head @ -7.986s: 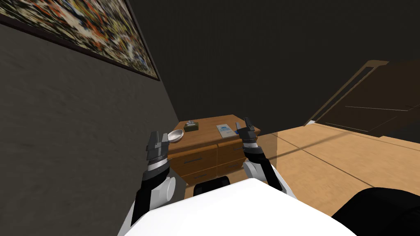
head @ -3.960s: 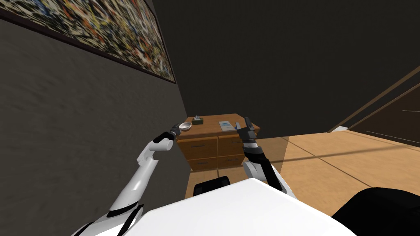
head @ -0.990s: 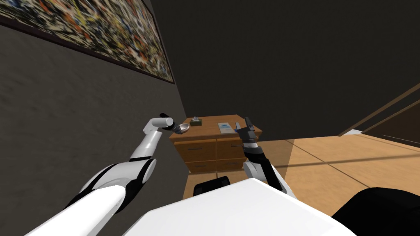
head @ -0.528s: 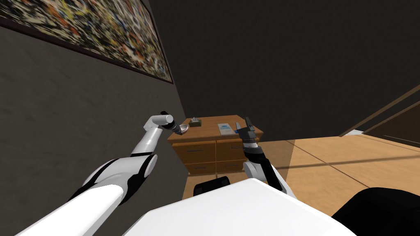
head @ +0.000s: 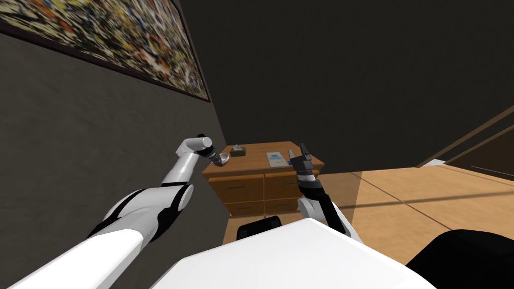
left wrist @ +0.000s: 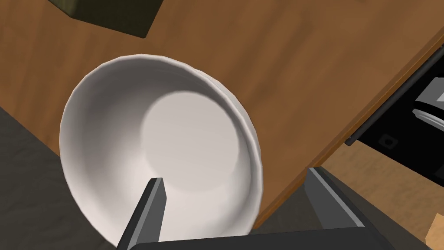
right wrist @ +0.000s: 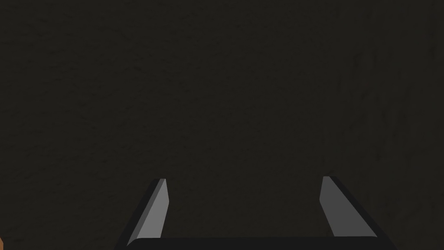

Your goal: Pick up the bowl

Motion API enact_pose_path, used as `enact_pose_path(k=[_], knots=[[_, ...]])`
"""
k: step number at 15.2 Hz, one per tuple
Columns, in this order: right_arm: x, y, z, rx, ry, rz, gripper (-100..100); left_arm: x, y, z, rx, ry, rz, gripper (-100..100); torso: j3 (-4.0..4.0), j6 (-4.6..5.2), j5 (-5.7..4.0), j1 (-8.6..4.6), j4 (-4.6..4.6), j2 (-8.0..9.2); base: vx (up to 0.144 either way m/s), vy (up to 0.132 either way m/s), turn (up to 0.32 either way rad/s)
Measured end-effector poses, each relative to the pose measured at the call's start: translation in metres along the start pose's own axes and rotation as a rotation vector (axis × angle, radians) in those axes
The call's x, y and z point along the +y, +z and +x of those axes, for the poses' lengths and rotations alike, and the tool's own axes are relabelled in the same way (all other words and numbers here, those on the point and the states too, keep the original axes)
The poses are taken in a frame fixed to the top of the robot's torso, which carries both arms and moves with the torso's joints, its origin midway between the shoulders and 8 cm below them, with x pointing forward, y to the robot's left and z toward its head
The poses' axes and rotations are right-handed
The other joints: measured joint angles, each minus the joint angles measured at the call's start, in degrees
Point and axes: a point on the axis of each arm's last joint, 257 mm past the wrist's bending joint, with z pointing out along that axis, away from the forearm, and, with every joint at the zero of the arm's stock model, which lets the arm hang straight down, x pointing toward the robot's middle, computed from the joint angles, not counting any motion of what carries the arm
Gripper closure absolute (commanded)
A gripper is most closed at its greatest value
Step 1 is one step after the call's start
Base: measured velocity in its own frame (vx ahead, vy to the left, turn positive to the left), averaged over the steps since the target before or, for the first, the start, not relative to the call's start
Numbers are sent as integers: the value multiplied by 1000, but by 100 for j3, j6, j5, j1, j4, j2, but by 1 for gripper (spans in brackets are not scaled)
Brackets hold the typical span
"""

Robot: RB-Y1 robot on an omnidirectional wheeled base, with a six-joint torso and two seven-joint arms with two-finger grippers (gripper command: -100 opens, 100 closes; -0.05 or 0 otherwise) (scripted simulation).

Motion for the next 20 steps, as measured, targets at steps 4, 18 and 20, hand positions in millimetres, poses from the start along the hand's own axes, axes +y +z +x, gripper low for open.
enact_pose_path(k=[4, 18, 20], knots=[[0, 0, 0, 0, 0, 0, 0, 13, -8, -3, -30, -21, -70, -100, -2, 1, 0, -1, -1, -3, 48, -14, -5], [0, 0, 0, 0, 0, 0, 0, 27, 6, -9, -60, -35, -128, 100, 9, -1, 5, 10, 3, 16, 9, -3, -2], [0, 0, 0, 0, 0, 0, 0, 26, 2, -8, -59, -35, -127, 100, 12, -2, 2, 11, 8, 17, 2, 4, 2]])
